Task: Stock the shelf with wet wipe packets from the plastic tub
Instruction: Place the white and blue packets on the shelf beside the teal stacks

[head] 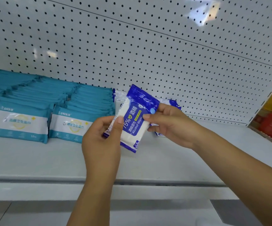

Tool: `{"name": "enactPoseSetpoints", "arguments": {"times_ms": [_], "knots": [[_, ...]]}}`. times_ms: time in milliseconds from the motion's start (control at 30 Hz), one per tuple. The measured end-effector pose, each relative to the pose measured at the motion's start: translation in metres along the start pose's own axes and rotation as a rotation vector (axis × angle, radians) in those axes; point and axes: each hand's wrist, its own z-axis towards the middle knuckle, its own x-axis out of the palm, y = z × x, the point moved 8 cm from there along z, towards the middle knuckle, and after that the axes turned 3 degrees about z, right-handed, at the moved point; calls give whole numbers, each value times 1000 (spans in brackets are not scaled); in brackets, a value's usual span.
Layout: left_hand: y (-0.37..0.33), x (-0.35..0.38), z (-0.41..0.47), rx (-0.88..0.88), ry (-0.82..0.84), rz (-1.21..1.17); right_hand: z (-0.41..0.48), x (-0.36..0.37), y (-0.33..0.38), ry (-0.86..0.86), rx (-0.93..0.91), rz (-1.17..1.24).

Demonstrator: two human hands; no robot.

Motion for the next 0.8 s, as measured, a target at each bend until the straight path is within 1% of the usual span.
{"name": "enactPoseSetpoints", "arguments": {"times_ms": [67,133,167,233,300,400,467,500,600,633,700,733,800], "knots": [[-3,2,-1,28,21,23,-3,-6,-1,-16,5,1],[-5,6,-3,46,47,44,-4,-17,3,-77,-18,-2],[-5,7,-3,48,62,49,-5,-23,6,-107,-34,-37],[-4,9,-4,51,95,88,-7,-29,17,-126,-77,-186],[-3,12,-4,96,139,184,-10,-27,24,-73,-97,-326],[-4,18,-3,205,177,326,-9,-14,26,40,-80,-537],[-6,17,-1,229,144,364,-3,-9,23,75,-80,-623],[-9,14,1,249,108,381,2,-9,22,63,-89,-647],[-18,-4,7,354,-64,466,22,-21,22,-80,-134,-673],[-17,-11,10,350,-124,510,30,-27,19,-142,-142,-667],[-9,-23,17,283,-206,570,48,-39,12,-265,-148,-636],[-4,-27,18,245,-221,587,57,-44,7,-314,-148,-636],[1,-29,20,211,-214,611,73,-46,0,-361,-161,-684]]}}
